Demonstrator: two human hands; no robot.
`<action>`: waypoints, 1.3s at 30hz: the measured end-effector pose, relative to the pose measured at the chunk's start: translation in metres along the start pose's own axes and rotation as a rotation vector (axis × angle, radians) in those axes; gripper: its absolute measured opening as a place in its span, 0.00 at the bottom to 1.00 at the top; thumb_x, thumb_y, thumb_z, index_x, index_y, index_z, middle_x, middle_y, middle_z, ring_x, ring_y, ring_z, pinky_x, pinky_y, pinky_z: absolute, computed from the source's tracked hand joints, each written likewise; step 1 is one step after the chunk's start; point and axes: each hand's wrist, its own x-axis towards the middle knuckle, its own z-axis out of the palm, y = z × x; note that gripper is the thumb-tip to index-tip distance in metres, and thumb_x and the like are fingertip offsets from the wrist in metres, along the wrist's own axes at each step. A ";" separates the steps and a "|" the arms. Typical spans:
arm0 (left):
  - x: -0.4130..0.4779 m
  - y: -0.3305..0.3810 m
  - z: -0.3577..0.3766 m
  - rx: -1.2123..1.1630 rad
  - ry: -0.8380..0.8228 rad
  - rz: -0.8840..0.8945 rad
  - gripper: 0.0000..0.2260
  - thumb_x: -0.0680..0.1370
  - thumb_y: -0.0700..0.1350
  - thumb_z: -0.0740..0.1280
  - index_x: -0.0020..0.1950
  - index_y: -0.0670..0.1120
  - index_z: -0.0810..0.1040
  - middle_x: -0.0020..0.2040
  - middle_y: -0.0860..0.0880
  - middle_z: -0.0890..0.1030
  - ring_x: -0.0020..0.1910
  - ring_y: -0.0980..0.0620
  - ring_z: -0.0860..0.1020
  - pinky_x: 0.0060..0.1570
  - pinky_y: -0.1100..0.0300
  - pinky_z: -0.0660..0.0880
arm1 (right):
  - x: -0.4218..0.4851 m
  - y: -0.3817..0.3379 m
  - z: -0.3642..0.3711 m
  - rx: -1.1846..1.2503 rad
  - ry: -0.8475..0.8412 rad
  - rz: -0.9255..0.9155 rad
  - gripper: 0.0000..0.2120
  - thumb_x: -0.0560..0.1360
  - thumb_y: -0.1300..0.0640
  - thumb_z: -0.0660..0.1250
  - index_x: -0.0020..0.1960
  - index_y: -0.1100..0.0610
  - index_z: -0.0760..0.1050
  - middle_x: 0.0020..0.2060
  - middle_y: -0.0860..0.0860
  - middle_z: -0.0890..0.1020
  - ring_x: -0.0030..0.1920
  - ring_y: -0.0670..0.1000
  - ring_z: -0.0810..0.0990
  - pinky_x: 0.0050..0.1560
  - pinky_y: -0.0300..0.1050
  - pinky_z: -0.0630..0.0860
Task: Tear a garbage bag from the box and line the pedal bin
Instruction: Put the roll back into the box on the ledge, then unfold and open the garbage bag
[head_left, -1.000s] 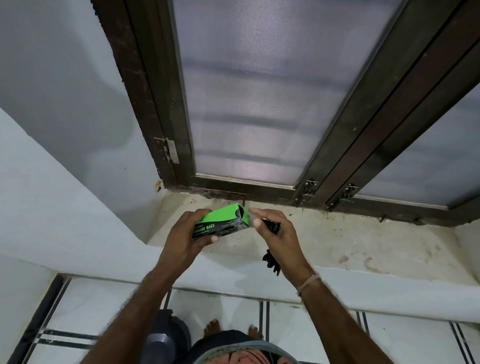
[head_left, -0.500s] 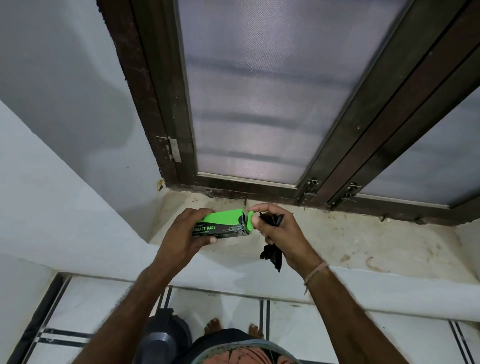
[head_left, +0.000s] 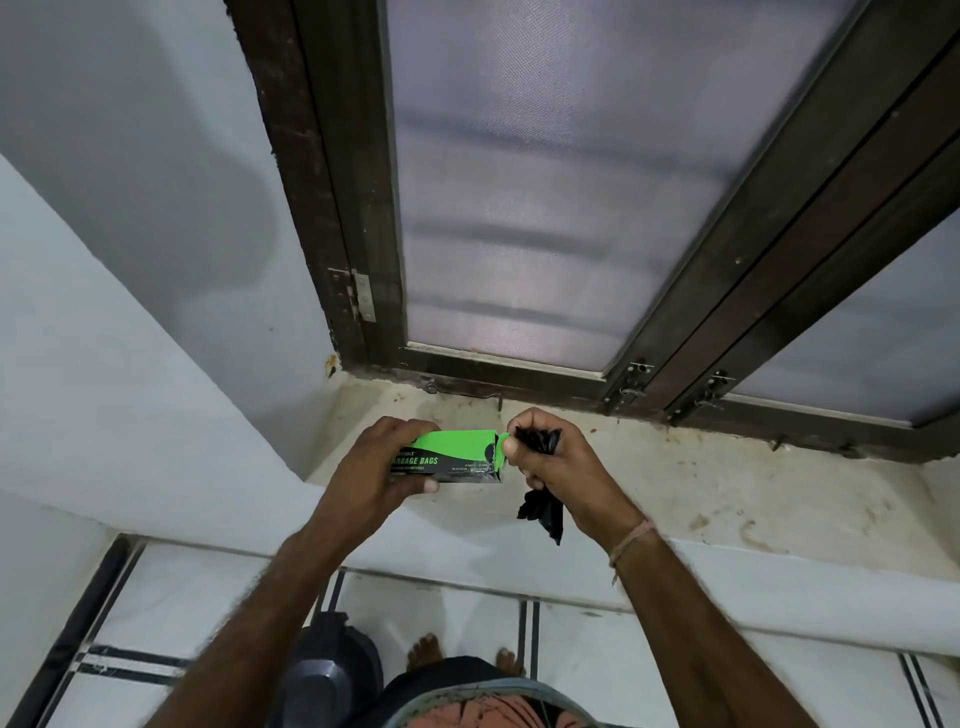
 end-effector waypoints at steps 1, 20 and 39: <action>0.000 0.000 0.000 0.002 -0.002 -0.003 0.25 0.71 0.59 0.73 0.67 0.62 0.74 0.59 0.54 0.78 0.59 0.49 0.77 0.57 0.47 0.77 | 0.000 0.001 0.001 0.002 0.004 -0.003 0.07 0.81 0.64 0.69 0.50 0.68 0.73 0.37 0.58 0.69 0.34 0.50 0.65 0.33 0.43 0.64; 0.006 -0.014 0.014 0.159 0.064 -0.105 0.23 0.72 0.52 0.75 0.67 0.58 0.76 0.53 0.55 0.75 0.56 0.48 0.73 0.48 0.55 0.72 | 0.005 0.035 0.026 0.098 0.227 0.055 0.07 0.79 0.65 0.71 0.57 0.61 0.83 0.39 0.50 0.82 0.35 0.46 0.76 0.36 0.38 0.74; -0.025 0.079 0.063 -0.428 0.020 -0.411 0.14 0.81 0.57 0.66 0.58 0.48 0.75 0.53 0.51 0.83 0.54 0.53 0.82 0.46 0.63 0.79 | -0.021 0.027 0.046 0.341 0.218 0.322 0.25 0.85 0.41 0.56 0.64 0.57 0.82 0.57 0.54 0.87 0.51 0.54 0.87 0.56 0.54 0.83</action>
